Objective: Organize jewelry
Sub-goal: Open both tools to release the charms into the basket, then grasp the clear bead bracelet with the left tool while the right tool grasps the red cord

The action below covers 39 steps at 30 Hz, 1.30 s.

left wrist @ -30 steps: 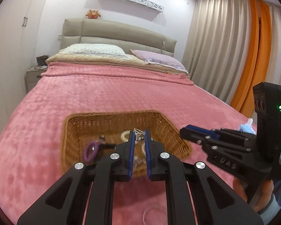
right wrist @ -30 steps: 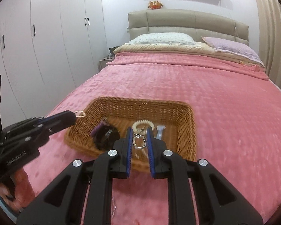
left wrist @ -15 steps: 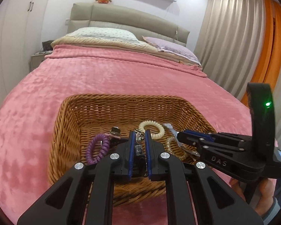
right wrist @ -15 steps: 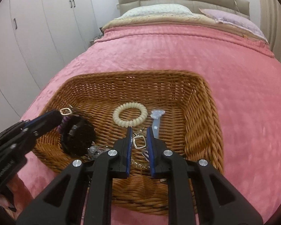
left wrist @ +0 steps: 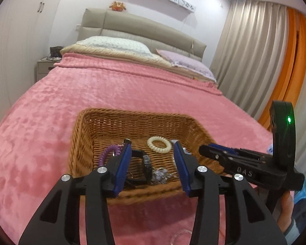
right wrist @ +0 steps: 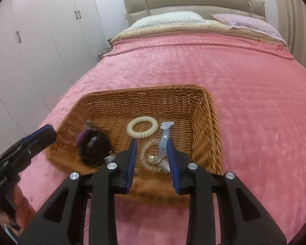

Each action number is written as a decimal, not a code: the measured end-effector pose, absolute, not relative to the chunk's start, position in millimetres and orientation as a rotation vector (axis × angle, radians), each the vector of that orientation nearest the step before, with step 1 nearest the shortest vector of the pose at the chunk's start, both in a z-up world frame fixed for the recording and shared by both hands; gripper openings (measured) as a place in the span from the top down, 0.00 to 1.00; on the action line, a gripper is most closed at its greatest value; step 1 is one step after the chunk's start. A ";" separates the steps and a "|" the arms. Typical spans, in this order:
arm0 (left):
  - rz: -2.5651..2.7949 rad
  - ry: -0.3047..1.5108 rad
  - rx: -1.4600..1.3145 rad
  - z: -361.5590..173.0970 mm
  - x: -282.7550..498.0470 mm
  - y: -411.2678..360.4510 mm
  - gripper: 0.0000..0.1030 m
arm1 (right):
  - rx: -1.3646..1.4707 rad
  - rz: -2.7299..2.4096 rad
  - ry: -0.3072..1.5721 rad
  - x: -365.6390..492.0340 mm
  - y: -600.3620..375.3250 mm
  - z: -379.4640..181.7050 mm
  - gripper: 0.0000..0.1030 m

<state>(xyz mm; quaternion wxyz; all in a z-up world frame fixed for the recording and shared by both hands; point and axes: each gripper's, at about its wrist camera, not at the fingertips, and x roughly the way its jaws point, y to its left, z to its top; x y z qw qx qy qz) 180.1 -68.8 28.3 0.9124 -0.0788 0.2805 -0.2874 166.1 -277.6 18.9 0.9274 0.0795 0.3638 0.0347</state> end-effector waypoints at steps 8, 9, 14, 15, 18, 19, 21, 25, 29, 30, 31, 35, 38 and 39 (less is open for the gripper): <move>-0.640 0.550 -0.175 36.6 114.2 -49.0 0.56 | 0.122 0.136 0.719 86.9 -247.5 40.4 0.68; -0.644 0.558 -0.175 34.7 110.3 -47.7 0.56 | 0.112 0.144 0.721 77.3 -242.4 40.1 0.68; -0.624 0.636 -0.148 16.6 94.7 -47.1 0.56 | 0.090 0.164 0.747 34.5 -224.9 22.4 0.68; -0.628 0.650 -0.145 12.4 93.1 -46.8 0.56 | 0.094 0.171 0.764 26.7 -222.1 14.0 0.68; -0.635 0.726 -0.123 -8.0 94.3 -52.3 0.56 | 0.094 0.185 0.817 13.6 -215.4 -10.9 0.68; -0.637 0.759 -0.108 -17.2 95.6 -56.7 0.56 | 0.090 0.194 0.849 10.3 -212.5 -22.1 0.68; -0.638 0.793 -0.085 -29.4 96.5 -62.3 0.56 | 0.089 0.212 0.879 5.1 -209.4 -34.9 0.69; -0.631 0.868 -0.032 -45.7 103.7 -74.7 0.57 | 0.067 0.224 0.903 -0.3 -203.9 -47.4 0.69; -0.634 0.890 0.003 -51.1 106.5 -83.5 0.58 | 0.033 0.221 0.898 -2.4 -198.6 -49.4 0.69; -0.631 0.897 0.014 -52.5 107.1 -86.2 0.58 | 0.021 0.221 0.897 -1.8 -195.8 -50.2 0.71; -0.624 0.903 0.027 -54.3 107.6 -89.4 0.58 | 0.007 0.223 0.898 -2.7 -193.3 -50.5 0.72; -0.597 0.902 0.076 -55.7 107.3 -97.5 0.63 | -0.033 0.205 0.896 -3.9 -189.8 -51.9 0.84; -0.563 0.899 0.110 -57.5 106.5 -100.3 0.86 | -0.036 0.200 0.895 -2.3 -189.6 -52.7 0.95; -0.543 0.899 0.132 -58.2 105.8 -101.0 0.93 | -0.045 0.180 0.891 -2.2 -190.2 -52.4 0.96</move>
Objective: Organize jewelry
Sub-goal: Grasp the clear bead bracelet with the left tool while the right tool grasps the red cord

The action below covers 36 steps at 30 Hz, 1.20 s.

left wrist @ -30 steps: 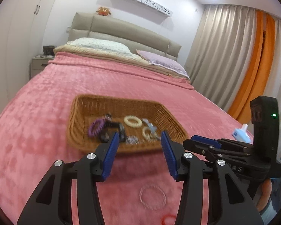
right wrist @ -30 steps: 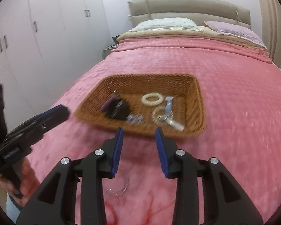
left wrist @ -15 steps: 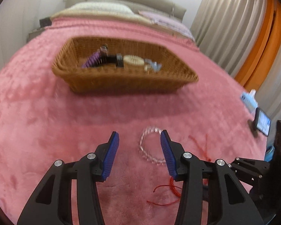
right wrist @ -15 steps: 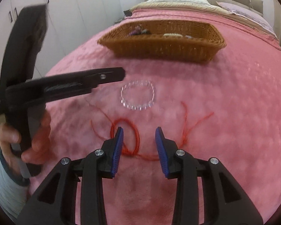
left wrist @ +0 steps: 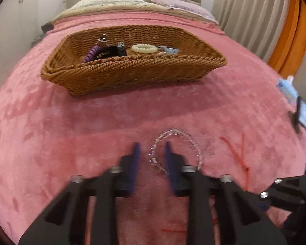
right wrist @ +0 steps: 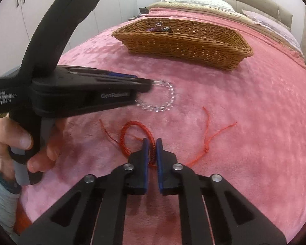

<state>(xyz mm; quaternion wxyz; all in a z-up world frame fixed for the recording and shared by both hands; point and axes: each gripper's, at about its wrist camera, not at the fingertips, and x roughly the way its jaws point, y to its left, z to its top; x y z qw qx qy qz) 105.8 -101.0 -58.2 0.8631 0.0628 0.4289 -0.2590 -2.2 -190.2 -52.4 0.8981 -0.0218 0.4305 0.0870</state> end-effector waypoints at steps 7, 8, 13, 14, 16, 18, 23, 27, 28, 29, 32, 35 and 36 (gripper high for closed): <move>-0.506 0.875 0.142 -51.2 89.4 -80.9 0.94 | 0.026 0.061 0.881 2.4 -219.6 -50.8 0.97; -0.498 0.874 0.138 -50.8 87.3 -76.4 0.94 | 0.055 0.053 0.885 4.1 -225.6 -51.4 0.97; -0.438 0.873 0.139 -51.3 66.5 -46.0 0.94 | 0.229 0.047 0.896 8.8 -256.9 -54.5 0.96; -0.437 0.876 0.125 -51.3 63.6 -41.0 0.94 | 0.242 0.051 0.896 8.1 -259.5 -54.4 0.96; -0.445 0.884 0.096 -52.5 58.0 -32.8 0.94 | 0.256 0.063 0.892 7.5 -263.0 -53.5 0.96; -0.467 0.887 0.072 -53.3 55.0 -27.4 0.93 | 0.257 0.073 0.884 5.5 -262.3 -51.0 0.90; -0.499 0.876 0.042 -54.2 53.2 -23.9 0.83 | 0.235 0.095 0.853 1.3 -257.1 -44.3 0.61; -0.456 0.852 0.044 -53.6 51.1 -22.2 0.62 | 0.182 0.104 0.883 4.9 -245.0 -49.7 0.61; -0.445 0.842 0.049 -52.7 50.1 -22.1 0.52 | 0.169 0.099 0.889 6.5 -242.3 -52.0 0.61; -0.439 0.841 0.056 -52.8 50.2 -22.9 0.51 | 0.142 0.090 0.890 7.2 -238.0 -53.0 0.61; -0.427 0.854 0.100 -57.2 50.2 -30.6 0.52 | 0.051 0.066 0.897 7.9 -224.1 -56.1 0.61; -0.437 0.828 0.170 -57.4 42.7 -41.2 0.69 | -0.007 0.049 0.890 5.6 -215.1 -57.8 0.68; -0.451 0.822 0.187 -57.3 40.2 -44.3 0.77 | -0.010 0.069 0.891 5.2 -213.4 -58.3 0.75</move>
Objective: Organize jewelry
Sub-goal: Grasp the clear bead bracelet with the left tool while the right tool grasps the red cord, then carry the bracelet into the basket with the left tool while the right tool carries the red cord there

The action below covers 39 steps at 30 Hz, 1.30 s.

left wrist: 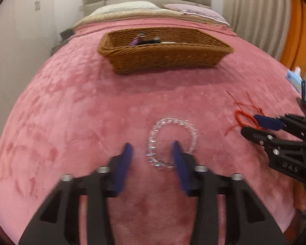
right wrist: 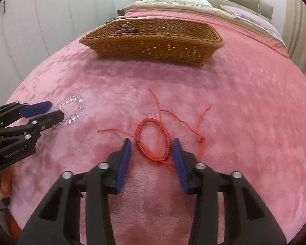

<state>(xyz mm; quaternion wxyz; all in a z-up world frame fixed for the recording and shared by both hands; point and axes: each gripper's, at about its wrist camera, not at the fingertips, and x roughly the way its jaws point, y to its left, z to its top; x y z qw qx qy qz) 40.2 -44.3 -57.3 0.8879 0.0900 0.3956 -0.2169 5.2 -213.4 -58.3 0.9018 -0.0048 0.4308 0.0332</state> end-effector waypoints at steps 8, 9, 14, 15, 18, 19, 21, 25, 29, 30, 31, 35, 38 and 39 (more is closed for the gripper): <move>-0.495 0.771 0.172 -49.6 31.7 -41.8 0.94 | -0.046 0.120 0.810 -6.7 -203.5 -45.7 0.91; -0.498 0.759 0.167 -47.2 30.4 -41.4 0.94 | -0.043 0.123 0.798 -8.3 -203.6 -43.1 0.91; -0.556 0.695 0.109 -28.5 23.5 -40.2 0.94 | -0.025 0.127 0.763 -12.5 -206.8 -29.2 0.91; -0.571 0.682 0.097 -22.9 22.3 -40.0 0.94 | -0.020 0.125 0.760 -12.5 -207.8 -24.8 0.91; -0.592 0.646 0.086 -6.8 20.5 -40.6 0.94 | 0.010 0.131 0.733 -12.8 -213.1 -7.4 0.91; -0.593 0.638 0.086 -1.8 20.8 -41.4 0.94 | 0.012 0.126 0.719 -12.6 -214.4 -0.6 0.91; -0.593 0.624 0.087 5.8 22.1 -42.4 0.94 | 0.016 0.120 0.698 -11.0 -217.3 11.3 0.91; -0.597 0.589 0.089 25.5 31.6 -49.0 0.94 | 0.026 0.106 0.659 1.0 -221.9 36.8 0.91; -0.597 0.558 0.049 47.5 51.5 -55.1 0.94 | 0.029 0.080 0.619 21.9 -228.0 60.1 0.91; -0.605 0.557 0.033 51.6 59.5 -56.7 0.94 | 0.032 0.071 0.608 29.2 -230.2 66.0 0.91; -0.608 0.553 0.020 56.3 69.0 -59.3 0.94 | 0.035 0.067 0.598 36.8 -232.4 71.1 0.91; -0.605 0.511 0.002 72.4 102.5 -72.4 0.94 | 0.045 0.056 0.566 69.9 -241.8 84.4 0.91; -0.610 0.484 -0.025 81.9 128.9 -82.1 0.94 | 0.060 0.053 0.554 98.4 -248.5 87.8 0.91; -0.615 0.476 -0.036 83.0 136.8 -84.3 0.94 | 0.073 0.062 0.552 108.5 -251.1 87.0 0.91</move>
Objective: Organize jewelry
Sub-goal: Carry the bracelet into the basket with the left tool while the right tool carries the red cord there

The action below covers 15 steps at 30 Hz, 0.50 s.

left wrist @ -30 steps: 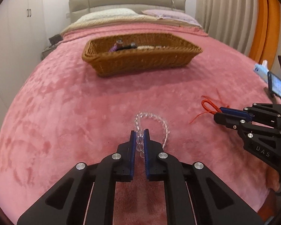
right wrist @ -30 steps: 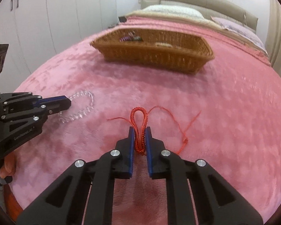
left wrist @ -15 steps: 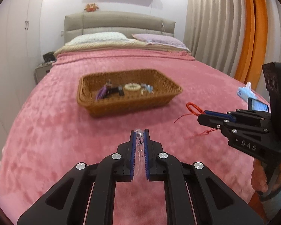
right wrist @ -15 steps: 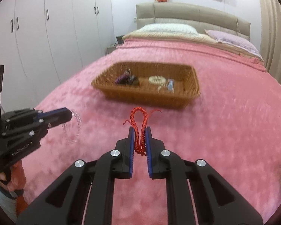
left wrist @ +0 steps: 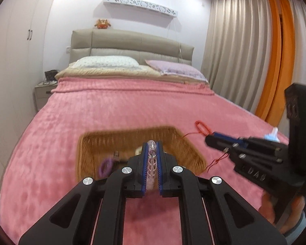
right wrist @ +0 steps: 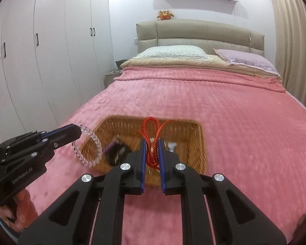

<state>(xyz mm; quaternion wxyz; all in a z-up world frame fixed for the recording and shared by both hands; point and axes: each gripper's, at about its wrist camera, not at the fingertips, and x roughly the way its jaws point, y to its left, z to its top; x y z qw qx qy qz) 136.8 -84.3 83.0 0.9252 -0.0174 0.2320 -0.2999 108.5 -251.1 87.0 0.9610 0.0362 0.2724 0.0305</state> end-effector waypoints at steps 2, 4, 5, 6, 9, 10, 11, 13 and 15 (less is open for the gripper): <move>-0.619 0.466 -0.052 82.6 154.2 -91.6 0.94 | 0.101 0.064 0.553 127.4 -256.2 83.3 0.91; -0.622 0.476 -0.072 76.9 173.5 -98.8 0.94 | 0.123 0.078 0.560 147.3 -260.2 78.1 0.91; -0.622 0.477 -0.074 72.7 181.8 -102.7 0.94 | 0.133 0.079 0.568 159.4 -263.2 73.8 0.91; -0.616 0.479 -0.070 69.0 188.2 -105.1 0.94 | 0.143 0.087 0.577 170.8 -266.2 68.8 0.91; -0.601 0.503 -0.072 49.5 212.2 -115.7 0.94 | 0.170 0.134 0.616 198.0 -271.3 49.3 0.91; -0.607 0.511 -0.070 44.2 215.8 -117.8 0.94 | 0.174 0.136 0.633 204.9 -272.6 40.6 0.91; -0.602 0.523 -0.052 37.1 220.8 -121.5 0.94 | 0.182 0.142 0.646 208.9 -274.0 33.8 0.91; -0.602 0.547 -0.046 26.2 227.2 -123.5 0.94 | 0.190 0.153 0.668 215.8 -275.1 21.5 0.91; -0.607 0.569 -0.050 17.2 232.7 -123.8 0.94 | 0.193 0.141 0.693 221.1 -277.6 9.9 0.91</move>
